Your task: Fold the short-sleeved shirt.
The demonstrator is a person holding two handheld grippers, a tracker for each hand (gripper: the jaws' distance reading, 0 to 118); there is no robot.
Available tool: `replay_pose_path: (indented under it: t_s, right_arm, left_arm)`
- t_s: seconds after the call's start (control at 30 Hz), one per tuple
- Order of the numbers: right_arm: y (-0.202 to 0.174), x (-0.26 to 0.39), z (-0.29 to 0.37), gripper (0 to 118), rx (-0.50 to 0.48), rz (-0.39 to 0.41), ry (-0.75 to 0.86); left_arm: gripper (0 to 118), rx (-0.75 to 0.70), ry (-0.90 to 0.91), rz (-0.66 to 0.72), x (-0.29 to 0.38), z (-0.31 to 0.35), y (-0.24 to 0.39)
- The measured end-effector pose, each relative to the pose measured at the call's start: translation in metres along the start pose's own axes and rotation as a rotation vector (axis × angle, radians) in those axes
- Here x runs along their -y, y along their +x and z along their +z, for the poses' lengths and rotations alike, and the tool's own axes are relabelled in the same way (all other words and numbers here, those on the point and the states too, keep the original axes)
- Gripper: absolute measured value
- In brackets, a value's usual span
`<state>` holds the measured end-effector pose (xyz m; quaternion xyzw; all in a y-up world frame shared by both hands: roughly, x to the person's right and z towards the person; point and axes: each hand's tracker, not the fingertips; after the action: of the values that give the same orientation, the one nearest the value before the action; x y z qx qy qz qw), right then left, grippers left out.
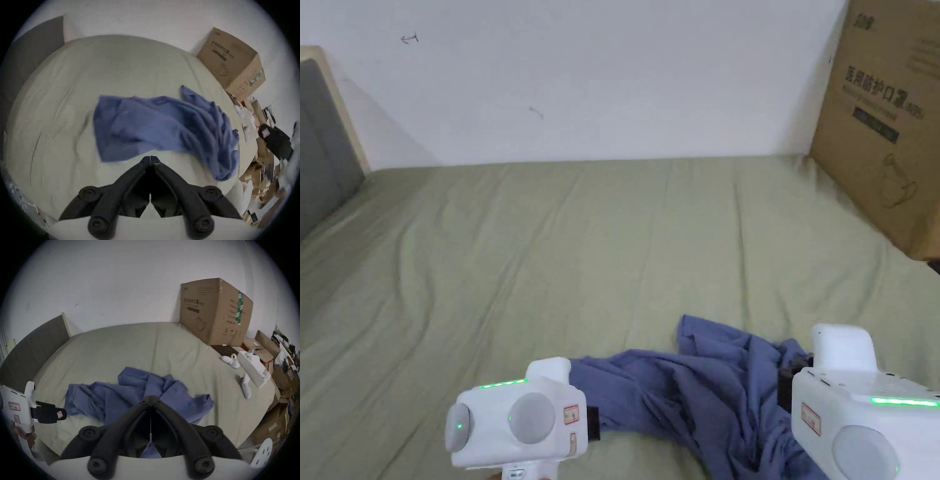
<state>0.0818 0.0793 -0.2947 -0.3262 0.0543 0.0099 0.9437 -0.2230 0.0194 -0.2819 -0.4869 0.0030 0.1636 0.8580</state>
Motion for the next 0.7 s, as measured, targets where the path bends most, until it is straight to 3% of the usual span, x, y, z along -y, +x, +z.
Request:
replay_pose_path:
  t_s: [0.17, 0.2, 0.27, 0.3, 0.33, 0.43, 0.53, 0.63, 0.7]
  right_arm:
    - [-0.017, -0.001, -0.024, 0, -0.038, 0.009, -0.044]
    - [-0.019, -0.001, -0.029, 0, -0.039, 0.014, -0.046]
    - [-0.022, -0.003, -0.038, 0, -0.04, 0.028, -0.059]
    - [-0.022, -0.003, -0.041, 0, -0.041, 0.03, -0.065]
    - [-0.022, -0.003, -0.046, 0, -0.044, 0.03, -0.076]
    - [-0.019, -0.002, -0.057, 0, -0.046, 0.013, -0.102]
    - [-0.013, 0.0, -0.066, 0, -0.03, 0.011, -0.126]
    - [-0.004, 0.004, -0.072, 0, -0.015, 0.01, -0.146]
    - [0.003, 0.008, -0.076, 0, 0.002, 0.002, -0.17]
  left_arm:
    - [1, -0.041, 0.043, 0.058, -0.029, 0.001, -0.043]
    - [10, -0.044, 0.052, 0.072, -0.043, 0.001, -0.052]
    - [75, -0.066, 0.059, 0.089, -0.073, -0.002, -0.063]
    - [99, -0.073, 0.069, 0.096, -0.085, -0.007, -0.068]
    - [110, -0.083, 0.086, 0.104, -0.1, -0.016, -0.073]
    - [107, -0.115, 0.075, 0.126, -0.131, -0.04, -0.075]
    - [101, -0.111, -0.058, 0.107, -0.142, -0.082, -0.07]
    - [67, -0.079, -0.127, 0.089, -0.131, -0.114, -0.064]
    - [58, -0.203, -0.056, -0.033, -0.116, -0.115, -0.051]
